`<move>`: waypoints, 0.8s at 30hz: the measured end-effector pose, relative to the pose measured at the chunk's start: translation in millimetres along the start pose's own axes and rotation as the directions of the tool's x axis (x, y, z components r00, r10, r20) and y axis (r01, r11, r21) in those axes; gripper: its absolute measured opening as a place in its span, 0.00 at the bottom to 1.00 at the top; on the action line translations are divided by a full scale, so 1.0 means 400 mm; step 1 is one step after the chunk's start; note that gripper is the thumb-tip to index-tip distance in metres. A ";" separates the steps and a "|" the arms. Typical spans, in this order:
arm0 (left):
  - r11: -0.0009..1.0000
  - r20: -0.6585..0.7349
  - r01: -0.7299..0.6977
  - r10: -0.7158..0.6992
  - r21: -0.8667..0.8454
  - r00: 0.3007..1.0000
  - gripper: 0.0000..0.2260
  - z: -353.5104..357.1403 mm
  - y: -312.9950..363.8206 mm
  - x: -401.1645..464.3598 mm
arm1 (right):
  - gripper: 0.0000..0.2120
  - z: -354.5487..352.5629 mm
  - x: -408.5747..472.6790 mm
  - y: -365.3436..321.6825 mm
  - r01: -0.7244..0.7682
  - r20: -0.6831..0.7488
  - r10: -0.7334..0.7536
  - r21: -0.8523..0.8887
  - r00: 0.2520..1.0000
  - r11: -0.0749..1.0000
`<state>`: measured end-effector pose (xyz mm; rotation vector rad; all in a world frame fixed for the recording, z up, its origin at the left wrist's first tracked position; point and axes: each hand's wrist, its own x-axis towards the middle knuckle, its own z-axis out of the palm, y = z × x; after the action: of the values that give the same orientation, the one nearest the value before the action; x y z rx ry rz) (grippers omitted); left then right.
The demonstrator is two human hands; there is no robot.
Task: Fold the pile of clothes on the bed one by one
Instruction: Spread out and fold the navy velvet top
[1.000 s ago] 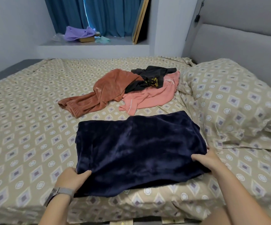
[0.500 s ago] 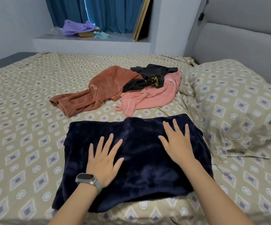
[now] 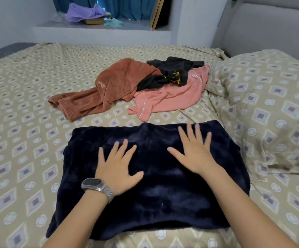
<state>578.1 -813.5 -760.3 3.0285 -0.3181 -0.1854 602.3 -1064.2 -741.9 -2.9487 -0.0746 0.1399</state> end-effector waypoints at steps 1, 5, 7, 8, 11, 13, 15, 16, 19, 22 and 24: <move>1.000 -0.061 -0.016 0.015 -0.024 0.998 0.42 0.008 0.026 -0.002 | 0.39 0.019 0.021 -0.023 0.074 -0.055 -0.073 0.015 0.996 0.997; 1.000 -0.136 -0.016 0.014 -0.014 0.991 0.37 0.032 0.019 0.042 | 0.39 0.097 0.073 -0.098 0.233 -0.017 -0.234 -0.074 0.972 0.970; 0.999 -0.087 0.007 -0.003 0.043 0.996 0.37 0.027 -0.030 0.078 | 0.40 0.123 0.086 -0.092 0.229 0.023 -0.228 -0.149 0.973 0.962; 0.997 -0.062 0.024 -0.020 0.069 0.998 0.37 0.025 -0.056 0.094 | 0.42 0.126 0.092 -0.082 0.212 0.032 -0.210 -0.173 0.977 0.962; 0.990 0.021 0.112 -0.115 0.088 0.993 0.38 0.024 -0.127 0.132 | 0.41 0.116 0.116 -0.024 0.128 0.022 -0.126 -0.224 0.992 0.966; 0.973 0.032 0.209 -0.213 0.101 0.977 0.37 0.023 -0.163 0.146 | 0.38 0.097 0.127 0.040 0.036 -0.001 -0.038 -0.247 0.999 0.968; 0.949 0.023 0.300 -0.304 0.100 0.952 0.38 0.022 -0.186 0.153 | 0.35 0.078 0.130 0.104 -0.075 -0.016 0.074 -0.234 0.997 0.969; 0.936 0.017 0.343 -0.345 0.084 0.938 0.39 0.020 -0.193 0.156 | 0.35 0.071 0.129 0.129 -0.131 -0.036 0.126 -0.226 0.991 0.965; 0.900 0.017 0.434 -0.435 0.033 0.900 0.40 0.017 -0.210 0.156 | 0.35 0.065 0.119 0.169 -0.342 -0.104 0.330 -0.148 0.938 0.928; 0.856 0.072 0.513 -0.509 -0.068 0.858 0.38 0.014 -0.234 0.130 | 0.39 0.055 0.078 0.182 -0.537 -0.064 0.540 0.061 0.839 0.841; 0.827 0.063 0.554 -0.551 -0.097 0.832 0.36 0.010 -0.244 0.101 | 0.42 0.051 0.038 0.182 -0.585 -0.058 0.593 0.117 0.803 0.803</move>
<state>636.3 -727.1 -778.8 2.9144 0.5681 -0.2785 618.5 -1130.8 -776.9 -2.7680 0.8501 0.0864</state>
